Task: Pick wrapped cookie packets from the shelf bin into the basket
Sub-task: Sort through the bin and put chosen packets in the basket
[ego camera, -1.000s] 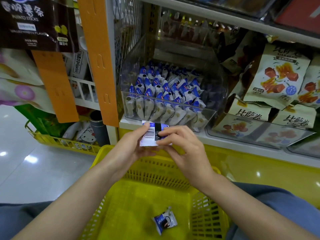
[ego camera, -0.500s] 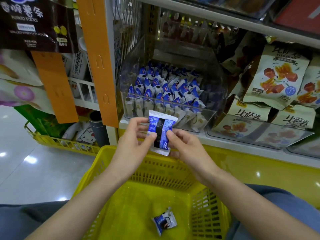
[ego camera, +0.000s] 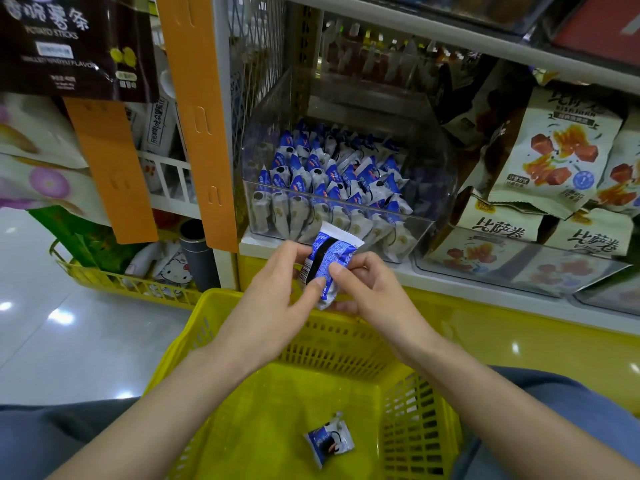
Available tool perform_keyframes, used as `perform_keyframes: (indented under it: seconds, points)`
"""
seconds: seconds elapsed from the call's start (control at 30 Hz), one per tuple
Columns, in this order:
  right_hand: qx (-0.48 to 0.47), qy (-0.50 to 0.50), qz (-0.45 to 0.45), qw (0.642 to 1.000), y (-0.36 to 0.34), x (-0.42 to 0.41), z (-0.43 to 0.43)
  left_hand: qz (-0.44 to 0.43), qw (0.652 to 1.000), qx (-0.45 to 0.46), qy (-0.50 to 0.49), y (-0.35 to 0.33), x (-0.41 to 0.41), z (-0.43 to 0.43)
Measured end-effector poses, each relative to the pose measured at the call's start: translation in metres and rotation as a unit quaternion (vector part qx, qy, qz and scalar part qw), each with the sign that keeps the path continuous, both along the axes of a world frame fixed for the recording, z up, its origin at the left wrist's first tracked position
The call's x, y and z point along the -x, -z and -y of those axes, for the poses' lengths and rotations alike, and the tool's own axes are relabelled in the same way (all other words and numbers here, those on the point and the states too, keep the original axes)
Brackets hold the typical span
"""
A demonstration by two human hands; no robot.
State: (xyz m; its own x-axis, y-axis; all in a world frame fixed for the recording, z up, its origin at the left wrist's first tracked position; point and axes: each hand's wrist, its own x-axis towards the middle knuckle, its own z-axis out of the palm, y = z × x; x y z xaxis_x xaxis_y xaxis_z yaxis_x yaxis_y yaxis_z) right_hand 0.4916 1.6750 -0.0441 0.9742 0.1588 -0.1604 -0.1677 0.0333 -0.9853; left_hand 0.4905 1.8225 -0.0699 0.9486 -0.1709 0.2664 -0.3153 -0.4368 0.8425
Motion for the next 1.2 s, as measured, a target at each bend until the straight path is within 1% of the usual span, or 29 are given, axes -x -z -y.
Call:
perform_keyframes:
  seconds: [0.13,0.2,0.3,0.4,0.5,0.63,0.7,0.77,0.9,1.03,1.13,1.2]
  points:
    - [-0.006,-0.017,0.018,1.0,0.001,0.001,0.001,-0.014,0.999,0.005,0.036,-0.005,-0.003,-0.005]
    - [0.002,-0.028,0.037,0.999,0.003,0.001,0.002,-0.016,0.999,-0.008,0.052,-0.008,-0.005,-0.007]
    - [0.021,-0.043,0.057,0.997,0.007,0.002,0.002,-0.001,0.996,-0.073,0.047,-0.011,-0.003,-0.009]
    - [0.048,-0.051,0.086,0.994,0.014,0.002,-0.001,0.022,0.988,-0.151,0.011,-0.013,0.001,-0.007]
    - [0.118,-0.061,0.125,0.983,0.021,0.002,-0.003,0.059,0.973,-0.222,-0.028,-0.01,0.002,-0.005]
    - [0.155,-0.072,0.132,0.976,0.023,0.002,-0.002,0.109,0.952,-0.282,-0.052,-0.007,0.001,-0.006]
    - [0.154,-0.073,0.136,0.976,0.023,0.002,-0.002,0.117,0.951,-0.28,-0.058,-0.008,0.002,-0.006]
    - [0.164,-0.078,0.142,0.973,0.023,0.002,-0.002,0.107,0.955,-0.269,-0.061,-0.008,0.001,-0.005]
    - [0.21,-0.087,0.167,0.959,0.024,0.003,-0.002,0.086,0.969,-0.223,-0.067,-0.006,0.0,-0.004]
    - [0.241,-0.098,0.201,0.944,0.025,0.005,-0.002,0.109,0.959,-0.245,-0.09,-0.005,0.002,-0.004]
    - [0.232,-0.098,0.194,0.948,0.026,0.005,-0.002,0.101,0.965,-0.223,-0.098,-0.004,0.0,-0.004]
    - [0.208,-0.084,0.168,0.96,0.026,0.004,-0.003,0.086,0.973,-0.197,-0.085,-0.003,0.0,-0.004]
